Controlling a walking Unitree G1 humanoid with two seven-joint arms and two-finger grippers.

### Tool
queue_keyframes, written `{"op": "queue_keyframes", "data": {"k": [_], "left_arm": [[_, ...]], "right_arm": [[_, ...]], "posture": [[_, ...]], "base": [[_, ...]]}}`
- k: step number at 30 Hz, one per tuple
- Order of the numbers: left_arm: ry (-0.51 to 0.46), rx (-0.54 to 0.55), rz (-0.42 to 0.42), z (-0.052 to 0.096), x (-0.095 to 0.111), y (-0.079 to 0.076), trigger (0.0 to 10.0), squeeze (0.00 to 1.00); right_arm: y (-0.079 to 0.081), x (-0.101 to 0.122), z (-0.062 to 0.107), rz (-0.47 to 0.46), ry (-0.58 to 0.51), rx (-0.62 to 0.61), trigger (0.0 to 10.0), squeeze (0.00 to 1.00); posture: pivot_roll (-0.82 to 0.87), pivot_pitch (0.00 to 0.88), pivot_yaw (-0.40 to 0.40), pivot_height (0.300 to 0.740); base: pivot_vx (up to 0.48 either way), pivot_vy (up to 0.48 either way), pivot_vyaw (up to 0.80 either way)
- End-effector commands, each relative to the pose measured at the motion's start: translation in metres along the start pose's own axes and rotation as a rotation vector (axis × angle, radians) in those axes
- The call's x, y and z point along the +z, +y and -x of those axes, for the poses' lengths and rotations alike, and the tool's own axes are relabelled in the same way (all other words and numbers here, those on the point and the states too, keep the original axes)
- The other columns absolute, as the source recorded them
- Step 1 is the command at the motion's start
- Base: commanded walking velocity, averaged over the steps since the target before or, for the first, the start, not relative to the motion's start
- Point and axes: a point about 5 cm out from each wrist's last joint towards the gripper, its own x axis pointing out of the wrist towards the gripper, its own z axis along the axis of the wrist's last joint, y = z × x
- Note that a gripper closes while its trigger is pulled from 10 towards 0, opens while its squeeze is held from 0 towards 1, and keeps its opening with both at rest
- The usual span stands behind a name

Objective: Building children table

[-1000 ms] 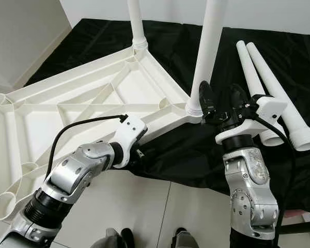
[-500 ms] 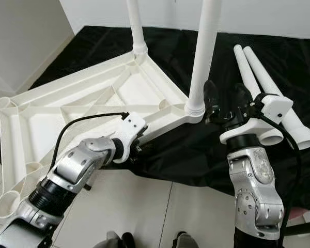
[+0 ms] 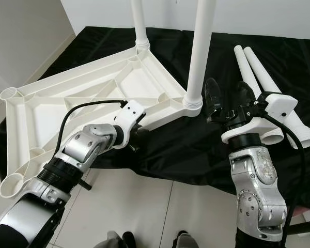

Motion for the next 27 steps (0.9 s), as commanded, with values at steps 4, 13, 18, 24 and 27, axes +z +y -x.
{"op": "queue_keyframes", "data": {"k": [4,13,18,24,27], "left_arm": [[0.001,0.089,0.020,-0.009,0.001,0.008,0.0,0.00],[-0.071,0.116,0.079,-0.028,0.033,0.002,0.0,0.00],[-0.089,0.124,0.089,-0.034,0.044,-0.003,0.0,0.00],[-0.154,0.119,0.099,-0.042,0.072,-0.016,0.0,0.00],[-0.194,0.058,0.045,-0.043,0.086,-0.029,10.0,0.00]], "right_arm": [[0.004,0.002,0.003,-0.010,-0.005,0.002,10.0,0.00],[0.007,0.000,0.003,-0.021,0.001,0.001,10.0,0.00],[0.009,-0.001,0.002,-0.026,0.001,0.002,10.0,0.00],[0.012,-0.003,0.003,-0.033,0.003,0.001,10.0,0.00],[0.014,-0.003,0.003,-0.032,0.002,-0.002,10.0,0.00]], "posture": [[-0.17,0.226,0.151,0.740],[-0.16,0.227,0.157,0.740],[-0.16,0.235,0.167,0.740],[-0.16,0.234,0.177,0.740],[-0.17,0.233,0.180,0.740]], "base": [[0.000,0.000,0.00],[0.000,0.000,0.00],[0.000,0.000,0.00],[0.000,0.000,0.00],[0.000,0.000,0.00]]}}
